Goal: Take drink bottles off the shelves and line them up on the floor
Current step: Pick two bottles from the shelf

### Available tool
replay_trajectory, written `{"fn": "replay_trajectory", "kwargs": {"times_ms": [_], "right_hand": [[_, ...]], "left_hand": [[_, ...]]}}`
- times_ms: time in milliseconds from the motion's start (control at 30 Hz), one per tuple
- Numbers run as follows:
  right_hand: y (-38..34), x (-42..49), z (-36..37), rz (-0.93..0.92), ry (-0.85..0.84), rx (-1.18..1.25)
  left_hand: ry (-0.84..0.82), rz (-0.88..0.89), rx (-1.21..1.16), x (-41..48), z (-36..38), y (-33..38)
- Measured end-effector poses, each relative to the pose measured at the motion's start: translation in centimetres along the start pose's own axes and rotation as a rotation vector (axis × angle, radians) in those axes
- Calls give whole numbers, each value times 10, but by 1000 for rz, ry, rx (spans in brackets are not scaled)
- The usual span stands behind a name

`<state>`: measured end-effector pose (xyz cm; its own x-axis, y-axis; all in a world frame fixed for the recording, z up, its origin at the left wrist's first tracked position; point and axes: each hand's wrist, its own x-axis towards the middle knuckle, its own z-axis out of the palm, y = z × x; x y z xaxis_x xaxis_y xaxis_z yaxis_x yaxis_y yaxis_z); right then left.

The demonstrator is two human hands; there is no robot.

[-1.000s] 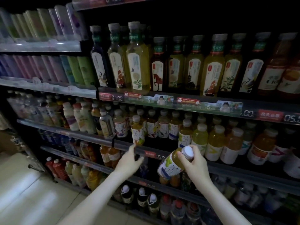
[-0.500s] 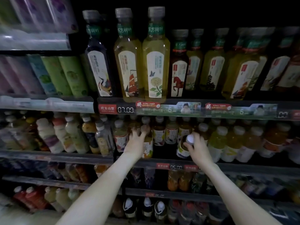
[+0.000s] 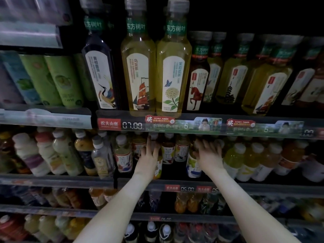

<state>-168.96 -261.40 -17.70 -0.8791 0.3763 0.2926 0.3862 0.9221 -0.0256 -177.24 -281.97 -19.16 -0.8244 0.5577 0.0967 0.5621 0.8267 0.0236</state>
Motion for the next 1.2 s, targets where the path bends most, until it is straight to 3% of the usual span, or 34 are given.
{"fn": "replay_trajectory", "kwargs": {"times_ms": [133,300,500,667,767,900,1000,1200], "right_hand": [[6,-3,-3,-18,-98,-118],[7,0,-3,66,-61,-130],[15,-2,11,-16,49,-152],[23,-31,4,-109,80,27],[39,-57,-8,-85,116,205],[91,-89,-36,121,172,549],[149,-116,-72,111,233,571],[305,-194,-151,128,369,484]], "left_hand": [[12,4,0,1,1,6],[20,3,-18,-2,4,2],[145,-47,35,-13,5,10],[277,162,-85,-26,11,41],[252,217,-258,-40,7,81],[100,208,-659,-52,-20,158],[119,258,-711,-57,-46,229],[309,371,-712,-80,-93,413]]}}
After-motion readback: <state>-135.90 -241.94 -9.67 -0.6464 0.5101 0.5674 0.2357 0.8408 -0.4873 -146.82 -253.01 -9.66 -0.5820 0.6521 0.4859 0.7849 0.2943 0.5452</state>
